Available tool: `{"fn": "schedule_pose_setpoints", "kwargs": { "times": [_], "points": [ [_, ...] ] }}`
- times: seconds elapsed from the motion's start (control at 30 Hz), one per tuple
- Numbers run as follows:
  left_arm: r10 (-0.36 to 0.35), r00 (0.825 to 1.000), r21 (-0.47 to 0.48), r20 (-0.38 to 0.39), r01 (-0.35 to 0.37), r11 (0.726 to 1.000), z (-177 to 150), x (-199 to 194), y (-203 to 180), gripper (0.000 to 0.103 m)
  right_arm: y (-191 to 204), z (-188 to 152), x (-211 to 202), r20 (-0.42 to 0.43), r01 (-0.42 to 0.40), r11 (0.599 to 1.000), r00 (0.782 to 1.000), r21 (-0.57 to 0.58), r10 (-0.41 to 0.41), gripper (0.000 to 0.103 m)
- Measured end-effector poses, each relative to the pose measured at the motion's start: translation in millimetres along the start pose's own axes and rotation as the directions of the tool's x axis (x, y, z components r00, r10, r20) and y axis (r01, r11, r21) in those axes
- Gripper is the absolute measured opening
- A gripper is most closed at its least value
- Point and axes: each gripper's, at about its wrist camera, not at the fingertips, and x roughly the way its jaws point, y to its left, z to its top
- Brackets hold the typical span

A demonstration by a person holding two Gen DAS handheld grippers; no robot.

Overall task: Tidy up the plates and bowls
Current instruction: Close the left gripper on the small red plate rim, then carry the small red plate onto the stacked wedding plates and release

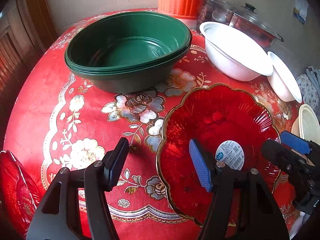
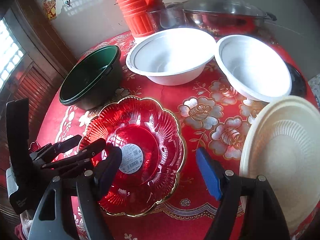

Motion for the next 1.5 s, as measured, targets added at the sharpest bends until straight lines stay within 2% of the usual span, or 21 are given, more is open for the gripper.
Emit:
{"fn": "schedule_pose_setpoints", "kwargs": {
  "times": [0.07, 0.17, 0.27, 0.3, 0.37, 0.47, 0.63, 0.77, 0.83, 0.9, 0.97, 1.07, 1.23, 1.3, 1.4, 1.5],
  "points": [
    [-0.007, 1.000, 0.002, -0.009, 0.007, 1.000, 0.4, 0.9, -1.1, 0.064, -1.1, 1.6, 1.7, 0.003, 0.020, 1.000, 1.000, 0.002, -0.020, 0.076],
    [0.001, 1.000, 0.019, -0.007, -0.001, 1.000, 0.3, 3.2, -5.1, 0.064, -3.2, 3.1, 6.1, -0.013, 0.003, 1.000, 1.000, 0.015, -0.003, 0.076],
    [-0.003, 1.000, 0.025, -0.010, 0.003, 1.000, 1.3, 4.0, -7.7, 0.064, 4.6, 6.2, 8.9, -0.023, 0.009, 1.000, 1.000, -0.024, -0.010, 0.074],
    [-0.007, 1.000, 0.022, -0.013, 0.007, 1.000, 1.8, 4.4, -8.6, 0.064, 6.6, 8.0, 10.3, -0.024, 0.016, 0.999, 1.000, -0.041, -0.017, 0.072],
    [-0.016, 1.000, 0.021, -0.015, 0.017, 1.000, 1.4, 4.9, -8.6, 0.064, 4.1, 10.9, 13.5, -0.028, 0.014, 0.999, 0.999, -0.035, -0.015, 0.055],
    [-0.019, 1.000, 0.027, -0.014, 0.019, 0.999, 0.7, 5.0, -8.8, 0.064, -5.0, 11.7, 18.4, -0.039, -0.015, 1.000, 0.999, -0.005, 0.015, 0.044],
    [-0.028, 0.999, 0.036, -0.015, 0.029, 0.999, 0.7, 5.4, -9.9, 0.064, -8.4, 8.6, 17.3, -0.031, -0.052, 0.999, 0.998, 0.009, 0.053, 0.043],
    [-0.031, 1.000, 0.039, -0.002, 0.031, 0.999, -0.9, 4.8, -8.4, 0.063, -4.8, 7.6, 18.5, -0.040, -0.107, 0.994, 0.993, 0.005, 0.107, 0.028],
    [-0.028, 1.000, 0.048, 0.006, 0.028, 0.998, -2.1, 3.0, -5.8, 0.057, 2.0, 5.0, 20.5, -0.041, -0.082, 0.996, 0.996, -0.028, 0.080, 0.028],
    [-0.025, 1.000, 0.038, 0.015, 0.025, 0.999, -3.8, 0.3, 1.0, 0.043, 4.3, 2.5, 19.9, -0.030, -0.069, 0.997, 0.997, -0.043, 0.068, 0.028],
    [-0.022, 1.000, 0.030, 0.019, 0.022, 0.999, -4.2, -1.4, 7.1, 0.035, 2.4, 1.1, 18.7, -0.025, -0.077, 0.996, 0.997, -0.035, 0.076, 0.028],
    [-0.023, 0.999, 0.046, 0.022, 0.022, 0.999, -6.8, -3.5, 8.0, 0.034, 7.9, -2.5, 18.1, -0.015, -0.040, 0.996, 0.999, -0.076, 0.039, 0.028],
    [-0.022, 0.999, 0.050, 0.028, 0.021, 0.999, -9.9, -4.9, 8.0, 0.034, 21.3, -4.9, 25.4, -0.023, 0.062, 0.984, 0.997, -0.169, -0.067, 0.023],
    [-0.019, 0.999, 0.049, 0.031, 0.017, 0.999, -10.9, -5.6, 9.2, 0.034, 21.7, -5.9, 24.5, -0.027, 0.057, 0.982, 0.998, -0.181, -0.063, 0.024],
    [-0.015, 0.999, 0.050, 0.030, 0.013, 0.999, -11.8, -6.7, 10.4, 0.033, 16.1, -6.4, 22.8, -0.032, 0.006, 0.990, 0.999, -0.141, -0.010, 0.024],
    [-0.011, 0.999, 0.044, 0.031, 0.009, 0.999, -14.8, -8.2, 12.9, 0.033, 19.6, -10.1, 20.8, -0.028, 0.008, 0.989, 1.000, -0.149, -0.013, 0.024]
  ]
}}
